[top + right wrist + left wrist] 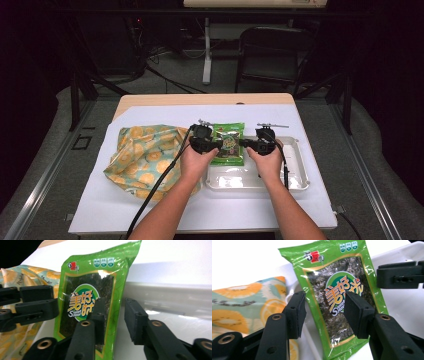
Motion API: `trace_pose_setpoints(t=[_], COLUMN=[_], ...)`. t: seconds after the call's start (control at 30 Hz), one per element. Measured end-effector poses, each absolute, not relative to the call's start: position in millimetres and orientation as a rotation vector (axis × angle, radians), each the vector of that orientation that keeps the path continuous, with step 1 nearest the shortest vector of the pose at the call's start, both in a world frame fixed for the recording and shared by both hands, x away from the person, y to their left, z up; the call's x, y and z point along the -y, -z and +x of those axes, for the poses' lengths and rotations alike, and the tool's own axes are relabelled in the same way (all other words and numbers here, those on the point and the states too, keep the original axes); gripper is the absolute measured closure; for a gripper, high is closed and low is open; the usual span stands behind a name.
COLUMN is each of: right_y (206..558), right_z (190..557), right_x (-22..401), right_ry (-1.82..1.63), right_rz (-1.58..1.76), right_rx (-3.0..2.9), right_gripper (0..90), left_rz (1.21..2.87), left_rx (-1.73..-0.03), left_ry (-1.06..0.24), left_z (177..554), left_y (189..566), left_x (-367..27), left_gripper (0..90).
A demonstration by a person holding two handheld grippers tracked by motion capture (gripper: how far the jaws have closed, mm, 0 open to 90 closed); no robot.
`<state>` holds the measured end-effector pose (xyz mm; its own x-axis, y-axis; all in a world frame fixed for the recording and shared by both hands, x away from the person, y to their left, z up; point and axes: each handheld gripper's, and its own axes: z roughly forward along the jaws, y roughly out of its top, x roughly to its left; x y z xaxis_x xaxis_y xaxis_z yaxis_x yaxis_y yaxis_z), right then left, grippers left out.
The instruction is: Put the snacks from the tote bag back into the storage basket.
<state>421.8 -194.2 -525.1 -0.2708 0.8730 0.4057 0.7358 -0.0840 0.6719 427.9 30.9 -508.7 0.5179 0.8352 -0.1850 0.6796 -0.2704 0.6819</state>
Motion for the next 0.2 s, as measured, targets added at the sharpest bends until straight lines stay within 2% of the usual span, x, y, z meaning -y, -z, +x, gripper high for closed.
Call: trace_pose_setpoints(t=[0.2], right_y=[511.8], right_z=[414.6], right_x=[198.9], right_ry=[-1.283], right_rz=[1.704], right_rx=[-1.972], right_gripper=[61.2], left_rz=[1.993], left_rx=[-1.217], left_ry=[-0.274], left_z=[419.5], left_y=[497.0], left_x=[-41.8], left_gripper=[50.8])
